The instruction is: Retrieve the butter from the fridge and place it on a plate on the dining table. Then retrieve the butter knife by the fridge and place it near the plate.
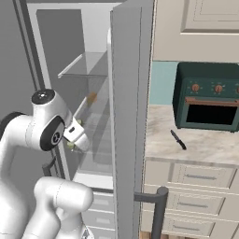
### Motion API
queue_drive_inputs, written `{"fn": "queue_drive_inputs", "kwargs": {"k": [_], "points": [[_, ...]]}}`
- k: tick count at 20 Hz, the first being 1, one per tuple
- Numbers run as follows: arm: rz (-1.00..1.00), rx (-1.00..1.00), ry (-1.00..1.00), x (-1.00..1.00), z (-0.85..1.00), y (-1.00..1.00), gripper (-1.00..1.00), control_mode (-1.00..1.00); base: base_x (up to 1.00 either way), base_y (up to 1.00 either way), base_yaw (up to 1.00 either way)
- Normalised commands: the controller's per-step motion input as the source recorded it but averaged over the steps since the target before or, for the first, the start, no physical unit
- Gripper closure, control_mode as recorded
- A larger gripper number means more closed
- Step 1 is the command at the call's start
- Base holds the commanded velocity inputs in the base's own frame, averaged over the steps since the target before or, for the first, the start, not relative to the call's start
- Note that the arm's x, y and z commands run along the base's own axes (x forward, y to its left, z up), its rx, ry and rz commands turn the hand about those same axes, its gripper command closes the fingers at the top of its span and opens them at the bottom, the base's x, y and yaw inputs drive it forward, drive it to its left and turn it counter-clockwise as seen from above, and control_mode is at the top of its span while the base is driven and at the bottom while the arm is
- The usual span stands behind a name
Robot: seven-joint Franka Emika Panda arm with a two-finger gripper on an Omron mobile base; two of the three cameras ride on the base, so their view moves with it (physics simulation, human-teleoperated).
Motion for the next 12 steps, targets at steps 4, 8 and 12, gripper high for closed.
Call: {"fn": "queue_drive_inputs", "kwargs": {"k": [4,8,12], "points": [[0.01,0.00,0.06,-0.26,0.06,0.16,1.00,-1.00,0.00,0.00,0.00],[0.00,0.00,0.00,0.00,-0.01,0.05,1.00,-1.00,0.00,0.00,0.00],[0.00,-0.01,0.00,-0.20,-0.02,0.21,1.00,1.00,-0.19,0.14,0.00]]}}
